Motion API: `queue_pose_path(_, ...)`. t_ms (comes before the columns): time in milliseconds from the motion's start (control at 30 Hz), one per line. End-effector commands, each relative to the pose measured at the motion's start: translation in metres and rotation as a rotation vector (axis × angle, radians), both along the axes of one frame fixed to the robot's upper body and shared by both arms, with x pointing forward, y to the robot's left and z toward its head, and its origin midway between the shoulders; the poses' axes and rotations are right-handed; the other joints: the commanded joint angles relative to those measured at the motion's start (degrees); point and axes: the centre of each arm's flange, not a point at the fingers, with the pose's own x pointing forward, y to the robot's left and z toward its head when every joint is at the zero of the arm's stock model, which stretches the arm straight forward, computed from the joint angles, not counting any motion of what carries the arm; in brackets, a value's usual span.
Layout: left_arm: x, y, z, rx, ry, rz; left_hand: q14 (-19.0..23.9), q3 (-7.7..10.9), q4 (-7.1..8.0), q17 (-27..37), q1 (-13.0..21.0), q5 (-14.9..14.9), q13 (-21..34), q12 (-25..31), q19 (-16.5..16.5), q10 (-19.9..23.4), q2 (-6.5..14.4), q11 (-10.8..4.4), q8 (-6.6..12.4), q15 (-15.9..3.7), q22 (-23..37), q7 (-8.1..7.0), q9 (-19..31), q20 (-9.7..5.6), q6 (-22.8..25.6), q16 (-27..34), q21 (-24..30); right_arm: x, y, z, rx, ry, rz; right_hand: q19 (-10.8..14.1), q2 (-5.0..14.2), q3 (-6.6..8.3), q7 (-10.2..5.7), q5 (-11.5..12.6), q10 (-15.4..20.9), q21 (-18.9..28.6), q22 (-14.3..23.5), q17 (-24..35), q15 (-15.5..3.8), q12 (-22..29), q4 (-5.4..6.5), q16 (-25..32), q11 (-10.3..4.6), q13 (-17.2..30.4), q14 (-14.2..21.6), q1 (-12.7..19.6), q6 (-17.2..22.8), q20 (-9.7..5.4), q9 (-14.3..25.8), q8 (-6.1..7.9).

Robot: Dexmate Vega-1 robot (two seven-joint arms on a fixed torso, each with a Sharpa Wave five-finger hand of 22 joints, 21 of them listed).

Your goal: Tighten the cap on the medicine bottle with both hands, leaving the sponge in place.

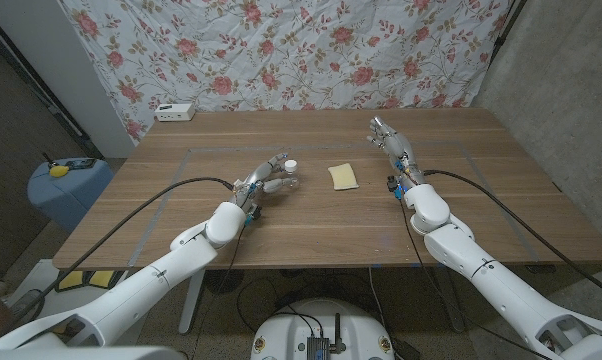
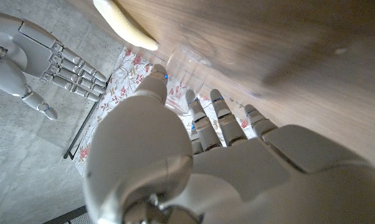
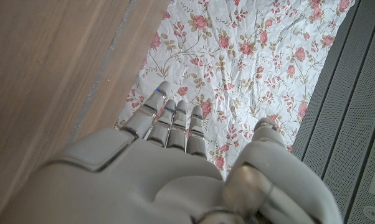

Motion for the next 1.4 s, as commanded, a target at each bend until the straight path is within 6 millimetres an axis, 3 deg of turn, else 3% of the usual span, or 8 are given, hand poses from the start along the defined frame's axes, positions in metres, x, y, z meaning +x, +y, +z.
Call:
queue_pose_path(33,0.0009,-0.0006,-0.0012,0.005,0.000,-0.005,-0.22,-0.18,0.08,0.07,-0.63,-0.09,0.02,0.21,-0.09,0.04,-0.01,-0.16,0.43,-9.19,0.09,-0.50,0.12,0.23,0.32,-0.04,0.28,-0.0018,-0.0007,-0.0009,-0.005,-0.005,-0.006,-0.17,0.04,0.67,-0.06,0.08,0.35,0.33,0.01,-0.02,-0.16,0.33,0.01,0.45,0.06,0.06,0.28,-0.11,0.53,-0.38,-0.02,0.48)
queue_pose_path(733,-0.0024,0.0049,-0.0044,0.018,0.012,-0.008,-1.43,-0.97,-0.43,0.07,-1.02,0.05,-0.07,-0.29,0.24,-2.70,-1.22,-0.68,0.06,-8.61,0.05,-2.38,0.13,-0.05,-0.12,-0.13,0.46,0.0003,0.0025,-0.0024,-0.027,-0.004,-0.010,-0.21,0.17,0.83,-0.24,0.14,0.23,0.36,0.01,-0.02,-0.26,0.25,-0.04,0.46,-0.05,0.08,0.26,-0.35,1.02,-0.26,-0.01,0.51)
queue_pose_path(1233,-0.0044,0.0069,-0.0074,0.027,0.030,-0.014,-4.86,-2.23,-0.65,0.15,-1.79,0.51,-0.13,-0.47,-0.09,-6.75,-3.31,-0.46,-0.26,-7.39,0.03,-3.55,0.13,0.27,-2.14,-0.24,0.35,0.0009,0.0020,-0.0040,-0.020,0.002,-0.012,-0.44,0.17,0.91,-0.31,0.17,0.27,0.31,0.01,-0.02,-0.19,0.26,-0.10,0.46,0.02,0.08,0.20,-0.55,1.08,-0.12,-0.01,0.43)
queue_pose_path(1400,-0.0046,0.0074,-0.0070,0.031,0.036,-0.014,-7.79,-3.08,-0.55,0.20,-2.51,0.96,-0.13,-0.42,-0.57,-9.24,-4.61,-0.47,-0.31,-6.39,0.02,-4.00,0.12,0.56,-3.62,-0.33,0.28,0.0020,0.0021,-0.0042,-0.018,0.001,-0.012,-0.48,0.18,0.96,-0.41,0.19,0.24,0.32,0.01,-0.03,-0.22,0.25,-0.14,0.46,-0.14,0.09,0.20,-0.59,1.11,-0.09,-0.01,0.42)
